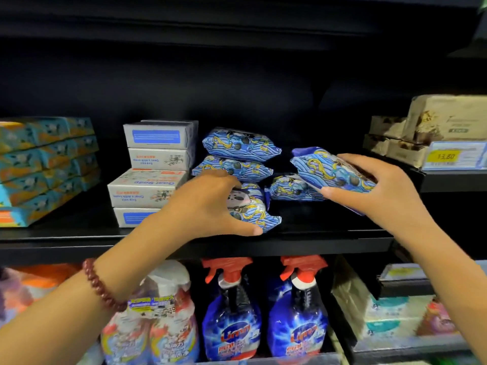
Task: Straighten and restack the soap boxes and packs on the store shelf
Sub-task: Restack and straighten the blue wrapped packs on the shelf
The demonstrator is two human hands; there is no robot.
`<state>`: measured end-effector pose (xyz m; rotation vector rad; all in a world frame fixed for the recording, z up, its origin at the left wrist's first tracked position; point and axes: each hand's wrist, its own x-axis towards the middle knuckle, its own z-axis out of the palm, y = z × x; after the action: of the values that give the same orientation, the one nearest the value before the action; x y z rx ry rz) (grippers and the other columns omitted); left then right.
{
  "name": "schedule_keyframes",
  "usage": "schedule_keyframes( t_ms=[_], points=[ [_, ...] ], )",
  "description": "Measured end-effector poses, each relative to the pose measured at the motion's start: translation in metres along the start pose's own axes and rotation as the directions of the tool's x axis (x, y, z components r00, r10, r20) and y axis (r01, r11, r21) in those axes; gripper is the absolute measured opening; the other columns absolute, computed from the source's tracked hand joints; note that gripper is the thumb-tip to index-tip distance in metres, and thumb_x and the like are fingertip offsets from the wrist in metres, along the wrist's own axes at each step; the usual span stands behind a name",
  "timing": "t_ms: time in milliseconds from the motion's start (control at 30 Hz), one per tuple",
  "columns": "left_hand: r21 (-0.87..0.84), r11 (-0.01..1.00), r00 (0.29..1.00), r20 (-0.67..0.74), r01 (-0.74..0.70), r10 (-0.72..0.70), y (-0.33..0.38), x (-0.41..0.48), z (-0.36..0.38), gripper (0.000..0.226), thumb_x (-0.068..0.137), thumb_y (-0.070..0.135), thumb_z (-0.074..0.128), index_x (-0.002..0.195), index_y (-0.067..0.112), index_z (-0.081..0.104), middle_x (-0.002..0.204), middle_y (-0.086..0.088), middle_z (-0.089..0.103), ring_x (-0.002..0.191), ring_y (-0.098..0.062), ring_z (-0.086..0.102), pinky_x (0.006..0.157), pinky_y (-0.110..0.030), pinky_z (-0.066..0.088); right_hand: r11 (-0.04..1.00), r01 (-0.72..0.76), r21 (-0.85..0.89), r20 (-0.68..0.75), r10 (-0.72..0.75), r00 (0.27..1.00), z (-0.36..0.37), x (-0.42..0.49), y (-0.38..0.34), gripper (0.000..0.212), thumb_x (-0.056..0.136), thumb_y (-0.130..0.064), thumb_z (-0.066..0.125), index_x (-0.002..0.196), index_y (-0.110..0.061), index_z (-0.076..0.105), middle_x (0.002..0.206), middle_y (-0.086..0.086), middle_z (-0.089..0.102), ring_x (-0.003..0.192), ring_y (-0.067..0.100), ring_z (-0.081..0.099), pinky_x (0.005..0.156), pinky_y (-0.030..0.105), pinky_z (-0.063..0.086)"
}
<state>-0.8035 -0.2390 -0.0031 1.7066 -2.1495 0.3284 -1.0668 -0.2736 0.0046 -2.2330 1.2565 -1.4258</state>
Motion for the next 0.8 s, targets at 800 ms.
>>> schedule_keyframes(
  t_ms=[800],
  points=[
    [-0.096, 0.994, 0.982, -0.177, 0.047, -0.064, 0.019, -0.029, -0.005, 0.107, 0.037, 0.082, 0.057, 0.127, 0.024, 0.058, 0.115, 0.015, 0.062, 0.108, -0.009, 0.056, 0.084, -0.019, 0.036, 0.944, 0.175, -0.278, 0.345, -0.072, 0.936, 0.034, 0.1, 0.051, 0.079, 0.066, -0.041, 0.08, 0.134, -0.017, 0.047, 0.125, 0.0, 0.056, 0.119, 0.019, 0.047, 0.098, 0.03, 0.04]
  ],
)
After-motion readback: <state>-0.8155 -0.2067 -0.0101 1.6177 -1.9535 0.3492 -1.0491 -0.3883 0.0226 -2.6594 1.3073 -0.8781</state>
